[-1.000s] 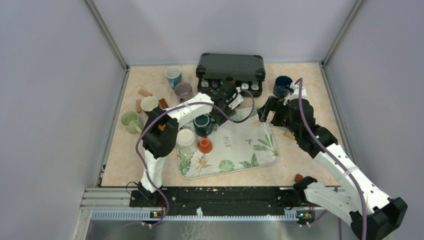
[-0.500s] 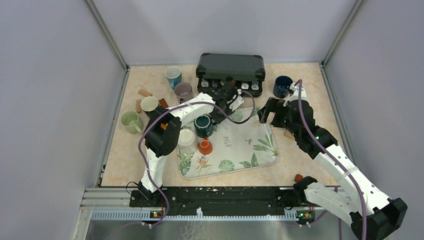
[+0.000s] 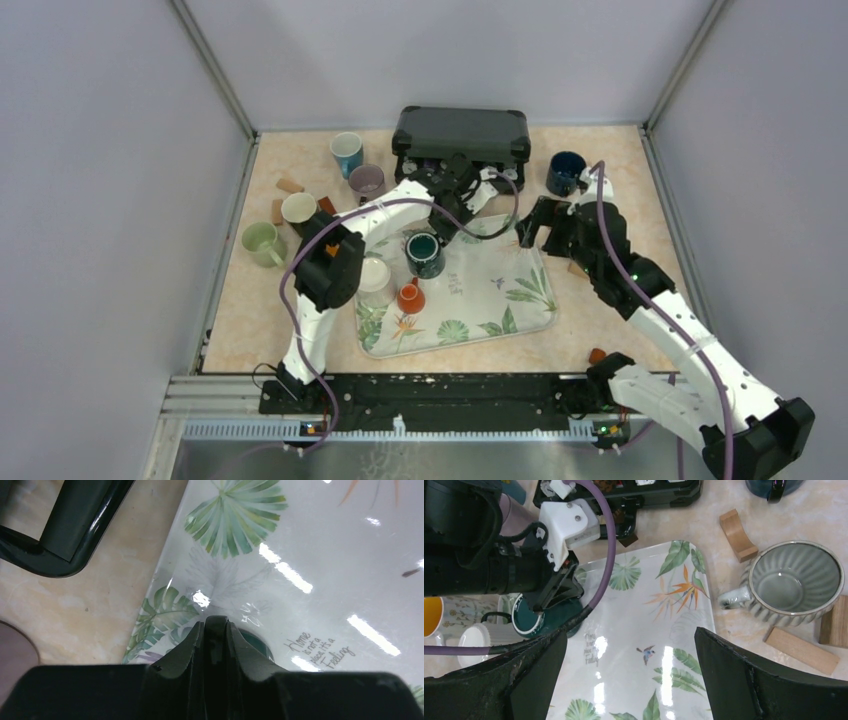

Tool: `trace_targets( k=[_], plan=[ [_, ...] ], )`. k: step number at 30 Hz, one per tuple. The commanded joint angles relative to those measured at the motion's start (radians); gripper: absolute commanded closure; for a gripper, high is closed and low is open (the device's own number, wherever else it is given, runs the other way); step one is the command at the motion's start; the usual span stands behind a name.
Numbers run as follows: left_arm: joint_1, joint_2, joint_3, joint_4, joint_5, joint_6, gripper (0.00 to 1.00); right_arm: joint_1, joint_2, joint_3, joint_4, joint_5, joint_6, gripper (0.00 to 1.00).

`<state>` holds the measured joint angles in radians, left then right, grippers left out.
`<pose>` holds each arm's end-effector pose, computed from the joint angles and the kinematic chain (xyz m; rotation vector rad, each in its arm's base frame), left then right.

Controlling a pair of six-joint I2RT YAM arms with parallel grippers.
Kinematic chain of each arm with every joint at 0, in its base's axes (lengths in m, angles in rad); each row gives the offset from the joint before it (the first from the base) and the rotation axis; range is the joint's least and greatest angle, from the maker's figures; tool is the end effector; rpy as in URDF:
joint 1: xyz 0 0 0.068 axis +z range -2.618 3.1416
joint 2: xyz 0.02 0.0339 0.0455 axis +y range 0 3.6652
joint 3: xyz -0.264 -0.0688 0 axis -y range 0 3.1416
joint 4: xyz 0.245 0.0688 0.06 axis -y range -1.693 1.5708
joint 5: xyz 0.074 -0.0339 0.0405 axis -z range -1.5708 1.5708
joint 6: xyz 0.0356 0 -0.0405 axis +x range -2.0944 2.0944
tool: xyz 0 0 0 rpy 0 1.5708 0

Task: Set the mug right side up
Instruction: Turn over the cup on the tray.

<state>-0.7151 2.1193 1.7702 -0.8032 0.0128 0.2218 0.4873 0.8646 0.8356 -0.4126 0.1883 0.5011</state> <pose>0.3417 -0.2973 0.2112 1.2379 2.4382 -0.1587 0.1744 0.0849 0.3207 0.1353 2.0273 0.4407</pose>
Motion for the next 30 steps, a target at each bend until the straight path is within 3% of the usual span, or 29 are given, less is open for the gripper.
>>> trace_targets(
  k=[1, 12, 30],
  plan=[
    [0.001, -0.016, 0.060, 0.017, 0.069, -0.043, 0.82, -0.009, -0.017, -0.007, 0.027, 0.010, 0.016, 0.01],
    [0.038, -0.110, 0.002, 0.132, 0.174, -0.142, 1.00, -0.009, -0.011, -0.058, 0.078, -0.032, 0.067, 0.01],
    [0.099, -0.395, -0.380, 0.561, 0.302, -0.268, 1.00, -0.009, 0.058, -0.153, 0.269, -0.173, 0.105, 0.01]
  ],
)
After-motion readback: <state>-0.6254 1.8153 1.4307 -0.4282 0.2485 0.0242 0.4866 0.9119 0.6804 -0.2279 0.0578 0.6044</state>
